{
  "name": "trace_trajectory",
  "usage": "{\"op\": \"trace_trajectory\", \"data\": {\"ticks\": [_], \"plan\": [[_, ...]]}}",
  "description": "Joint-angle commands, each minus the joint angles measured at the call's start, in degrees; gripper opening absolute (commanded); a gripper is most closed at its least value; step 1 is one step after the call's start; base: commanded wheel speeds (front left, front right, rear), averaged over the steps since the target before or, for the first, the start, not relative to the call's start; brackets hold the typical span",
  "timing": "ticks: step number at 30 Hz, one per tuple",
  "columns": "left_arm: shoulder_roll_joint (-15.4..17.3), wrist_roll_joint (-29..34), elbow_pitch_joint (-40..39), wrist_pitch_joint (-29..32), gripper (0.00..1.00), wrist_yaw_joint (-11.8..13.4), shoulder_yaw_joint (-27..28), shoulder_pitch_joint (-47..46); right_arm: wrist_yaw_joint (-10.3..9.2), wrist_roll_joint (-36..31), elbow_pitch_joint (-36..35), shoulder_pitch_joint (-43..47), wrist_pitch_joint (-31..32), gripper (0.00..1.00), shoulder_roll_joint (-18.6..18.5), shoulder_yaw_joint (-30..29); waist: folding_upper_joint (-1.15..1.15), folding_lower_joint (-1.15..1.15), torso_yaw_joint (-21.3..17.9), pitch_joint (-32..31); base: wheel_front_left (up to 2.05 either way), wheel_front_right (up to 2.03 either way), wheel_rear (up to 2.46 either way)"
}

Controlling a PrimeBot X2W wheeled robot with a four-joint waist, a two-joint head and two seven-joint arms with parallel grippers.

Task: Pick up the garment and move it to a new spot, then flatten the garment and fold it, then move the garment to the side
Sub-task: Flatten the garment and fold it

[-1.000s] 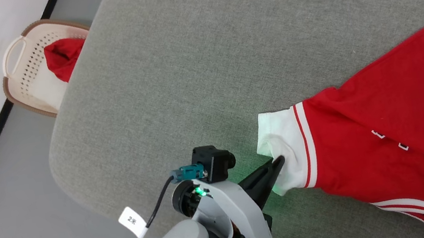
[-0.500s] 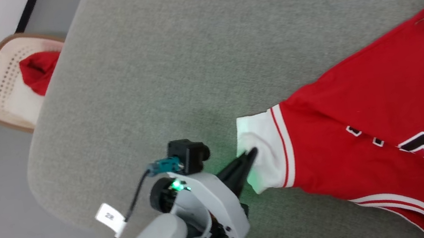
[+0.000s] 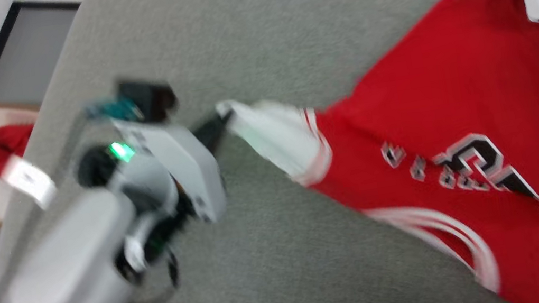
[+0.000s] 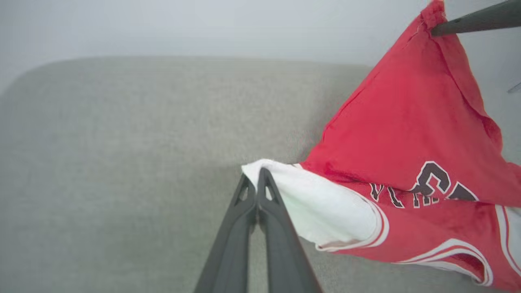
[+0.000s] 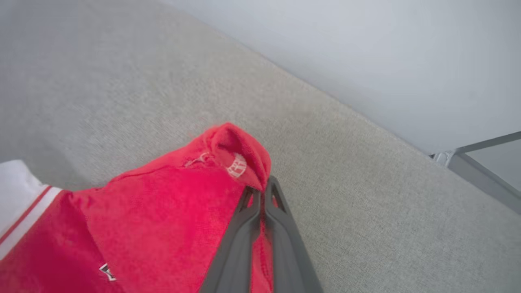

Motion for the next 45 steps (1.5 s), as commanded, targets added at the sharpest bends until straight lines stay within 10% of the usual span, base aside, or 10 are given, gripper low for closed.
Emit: {"op": "trace_trajectory", "data": {"ticks": [1, 11, 27, 45], "plan": [[1.23, 0.5, 0.78, 2.12, 0.0, 0.05, 1.11, -4.41, -0.06, -1.12, 0.43, -1.36, -2.49, 0.0, 1.4, -0.72, 0.0, 0.0, -4.39, -4.19, 0.0, 0.0, 0.0], [1.11, 5.13, 14.53, 4.08, 0.0, -4.5, 2.76, -24.27, -0.06, -5.38, 2.11, -6.49, -16.28, 0.0, 7.0, -1.83, 0.0, 0.0, -10.42, -7.19, 0.0, 0.0, 0.0], [-3.36, 13.89, 41.85, -11.27, 0.0, -10.61, 4.34, -51.85, -0.06, -9.17, 12.55, -16.37, -36.59, 0.0, 14.57, -6.43, 0.0, 0.0, -20.08, -7.75, 0.0, 0.0, 0.0], [-0.81, 17.38, 55.34, -23.5, 0.0, -15.2, 3.7, -69.15, -0.06, -8.06, 12.93, -25.85, -44.99, 0.0, 14.43, -6.4, 0.0, 0.0, -25.31, 8.59, 0.0, 0.0, 0.0]]}}
